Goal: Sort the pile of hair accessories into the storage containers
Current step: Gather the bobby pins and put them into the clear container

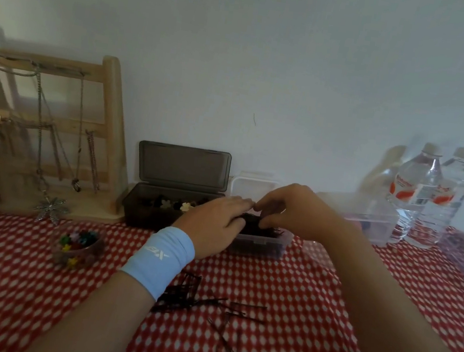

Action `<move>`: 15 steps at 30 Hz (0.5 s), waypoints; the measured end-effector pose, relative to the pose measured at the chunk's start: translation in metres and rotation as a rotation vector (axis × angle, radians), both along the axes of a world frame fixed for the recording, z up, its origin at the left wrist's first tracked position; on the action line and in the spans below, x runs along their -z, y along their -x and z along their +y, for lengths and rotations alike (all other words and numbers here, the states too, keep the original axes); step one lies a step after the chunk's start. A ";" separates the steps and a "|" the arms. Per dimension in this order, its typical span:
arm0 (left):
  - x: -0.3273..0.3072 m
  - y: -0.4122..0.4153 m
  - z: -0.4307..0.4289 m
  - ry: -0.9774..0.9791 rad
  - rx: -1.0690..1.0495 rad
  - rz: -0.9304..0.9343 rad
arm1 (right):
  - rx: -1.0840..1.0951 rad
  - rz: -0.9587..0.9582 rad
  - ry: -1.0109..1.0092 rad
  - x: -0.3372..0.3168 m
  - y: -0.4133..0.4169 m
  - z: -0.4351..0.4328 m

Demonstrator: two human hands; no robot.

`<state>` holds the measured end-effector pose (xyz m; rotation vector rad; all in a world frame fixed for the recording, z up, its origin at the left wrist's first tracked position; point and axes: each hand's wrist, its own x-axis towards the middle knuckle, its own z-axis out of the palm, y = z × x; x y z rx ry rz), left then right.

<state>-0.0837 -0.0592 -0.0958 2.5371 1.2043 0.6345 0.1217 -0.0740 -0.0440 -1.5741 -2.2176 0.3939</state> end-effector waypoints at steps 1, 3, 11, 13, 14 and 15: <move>0.000 -0.001 -0.002 -0.003 0.008 0.019 | 0.009 0.013 -0.019 0.000 -0.003 0.000; 0.000 -0.005 -0.007 -0.031 0.029 0.104 | 0.052 0.024 -0.054 -0.002 -0.011 0.000; 0.004 -0.013 -0.010 -0.198 0.036 0.211 | 0.088 -0.170 0.102 -0.002 -0.020 -0.001; 0.006 -0.016 -0.011 -0.196 0.040 0.183 | 0.103 -0.134 0.052 -0.002 -0.019 0.001; 0.007 -0.017 -0.011 -0.181 0.045 0.201 | 0.107 -0.128 0.030 -0.001 -0.017 0.002; 0.008 -0.018 -0.012 -0.181 0.050 0.235 | 0.099 -0.136 0.019 0.000 -0.014 0.002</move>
